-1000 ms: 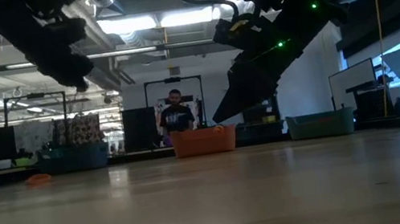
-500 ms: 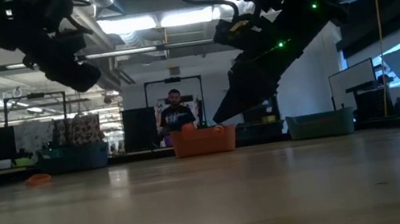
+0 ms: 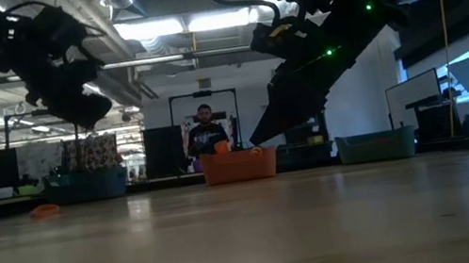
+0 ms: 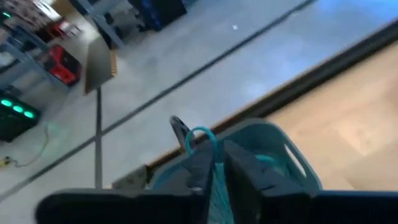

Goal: Sort rubber bands into baskets
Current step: Put the blue rubber band into the blue bin, then put the orange rubber band into the orange bin

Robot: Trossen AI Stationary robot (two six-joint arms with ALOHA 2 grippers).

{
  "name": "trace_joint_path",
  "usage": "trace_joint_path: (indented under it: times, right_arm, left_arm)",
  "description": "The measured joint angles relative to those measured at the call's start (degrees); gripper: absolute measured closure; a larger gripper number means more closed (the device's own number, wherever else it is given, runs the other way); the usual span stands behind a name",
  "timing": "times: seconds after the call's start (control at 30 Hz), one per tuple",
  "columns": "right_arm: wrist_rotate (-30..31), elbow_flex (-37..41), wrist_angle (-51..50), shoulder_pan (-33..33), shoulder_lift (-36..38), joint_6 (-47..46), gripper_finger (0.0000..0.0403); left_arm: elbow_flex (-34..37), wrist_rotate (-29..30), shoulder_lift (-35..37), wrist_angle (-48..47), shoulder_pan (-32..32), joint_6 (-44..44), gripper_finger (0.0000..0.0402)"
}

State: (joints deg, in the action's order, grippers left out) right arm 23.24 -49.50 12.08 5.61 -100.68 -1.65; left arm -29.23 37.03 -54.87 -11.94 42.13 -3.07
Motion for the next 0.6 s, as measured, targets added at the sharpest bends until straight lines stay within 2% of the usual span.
trace_joint_path:
  times: [0.2, 0.3, 0.4, 0.6]
  right_arm:
    - [0.0, 0.0, 0.1, 0.0, 0.0, 0.0, 0.0215]
    - [0.0, 0.0, 0.2, 0.0, 0.0, 0.0, 0.0215]
    - [0.0, 0.0, 0.3, 0.0, 0.0, 0.0, 0.0215]
    - [0.0, 0.0, 0.2, 0.0, 0.0, 0.0, 0.0215]
  left_arm:
    - [0.5, -4.6, 0.0, -4.6, 0.3, 3.9, 0.0283]
    - [-1.0, -9.1, 0.1, -9.1, -0.9, 7.2, 0.0256]
    - [-3.2, -13.7, 0.1, -13.2, -3.2, 9.3, 0.0242]
    - [-4.7, -17.8, 0.1, -17.9, -10.6, 12.3, 0.0239]
